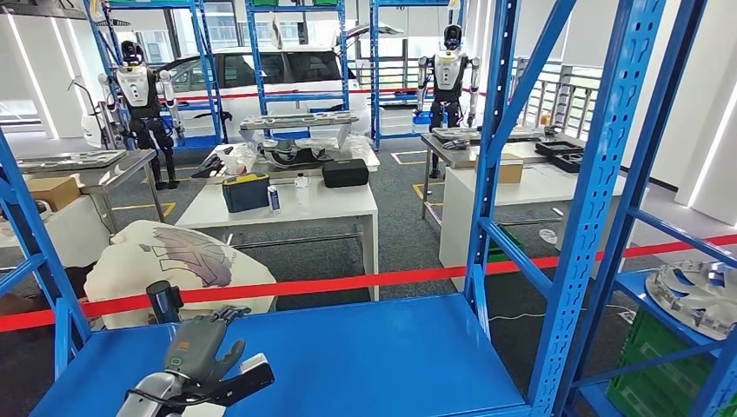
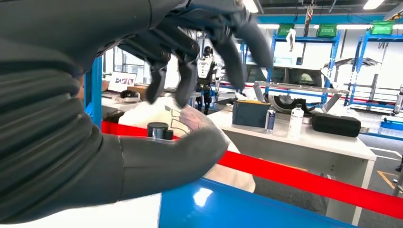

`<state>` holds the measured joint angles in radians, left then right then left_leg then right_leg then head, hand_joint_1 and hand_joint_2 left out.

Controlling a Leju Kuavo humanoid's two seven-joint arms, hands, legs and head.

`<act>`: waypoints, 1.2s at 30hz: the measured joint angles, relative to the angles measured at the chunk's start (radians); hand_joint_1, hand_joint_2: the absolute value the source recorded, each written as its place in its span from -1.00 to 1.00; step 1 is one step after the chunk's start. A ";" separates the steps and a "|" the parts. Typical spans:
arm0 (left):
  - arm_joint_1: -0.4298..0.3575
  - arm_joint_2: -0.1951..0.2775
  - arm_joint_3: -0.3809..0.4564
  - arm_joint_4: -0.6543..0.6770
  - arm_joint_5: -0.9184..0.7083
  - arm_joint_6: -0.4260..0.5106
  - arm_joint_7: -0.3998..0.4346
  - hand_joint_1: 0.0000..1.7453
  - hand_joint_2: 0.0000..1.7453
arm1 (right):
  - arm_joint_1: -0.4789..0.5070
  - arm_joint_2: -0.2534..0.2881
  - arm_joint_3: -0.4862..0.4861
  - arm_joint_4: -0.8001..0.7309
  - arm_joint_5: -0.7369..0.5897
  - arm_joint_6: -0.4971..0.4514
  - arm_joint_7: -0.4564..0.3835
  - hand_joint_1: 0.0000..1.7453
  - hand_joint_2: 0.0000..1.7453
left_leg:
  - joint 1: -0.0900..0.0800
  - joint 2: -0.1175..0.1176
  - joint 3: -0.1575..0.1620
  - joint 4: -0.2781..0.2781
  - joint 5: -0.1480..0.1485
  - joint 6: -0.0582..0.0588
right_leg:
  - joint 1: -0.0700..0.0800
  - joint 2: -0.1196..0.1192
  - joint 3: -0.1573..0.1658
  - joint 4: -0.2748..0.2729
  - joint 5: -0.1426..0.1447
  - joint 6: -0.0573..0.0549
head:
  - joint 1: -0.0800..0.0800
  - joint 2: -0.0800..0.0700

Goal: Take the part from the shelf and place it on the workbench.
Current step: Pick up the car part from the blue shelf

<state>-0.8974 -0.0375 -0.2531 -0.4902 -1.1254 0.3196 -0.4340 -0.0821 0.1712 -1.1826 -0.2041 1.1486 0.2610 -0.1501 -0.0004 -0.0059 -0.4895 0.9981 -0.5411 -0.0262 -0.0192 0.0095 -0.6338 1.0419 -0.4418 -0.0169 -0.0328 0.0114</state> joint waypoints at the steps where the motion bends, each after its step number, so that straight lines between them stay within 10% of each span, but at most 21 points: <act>1: -0.002 -0.001 -0.007 -0.001 -0.001 -0.003 0.008 -1.00 1.00 | 0.000 0.000 0.000 0.000 0.000 0.000 0.000 -1.00 -1.00 | 0.000 0.000 0.000 0.000 0.000 0.000 | 0.000 0.000 0.000 0.000 0.000 0.000 | 0.000 0.000; 23: -0.024 0.016 -0.058 0.040 0.000 -0.143 0.079 -1.00 1.00 | 0.000 0.000 0.000 0.000 0.001 0.000 0.000 -1.00 -1.00 | 0.000 0.000 -0.001 0.000 0.000 0.000 | 0.000 0.000 0.000 0.000 0.000 0.000 | 0.000 0.000; 36: -0.051 0.162 -0.082 0.136 -0.098 -0.217 0.417 -1.00 1.00 | 0.002 0.002 0.000 0.000 0.000 0.000 0.008 -1.00 -1.00 | 0.001 0.001 0.000 -0.001 0.000 0.000 | 0.001 0.002 0.000 0.000 0.000 0.000 | 0.000 0.000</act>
<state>-0.9482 0.1250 -0.3353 -0.3543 -1.2237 0.1030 -0.0169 -0.0801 0.1734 -1.1826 -0.2041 1.1491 0.2609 -0.1425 0.0007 -0.0050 -0.4897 0.9974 -0.5408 -0.0266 -0.0179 0.0111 -0.6340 1.0421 -0.4418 -0.0170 -0.0328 0.0114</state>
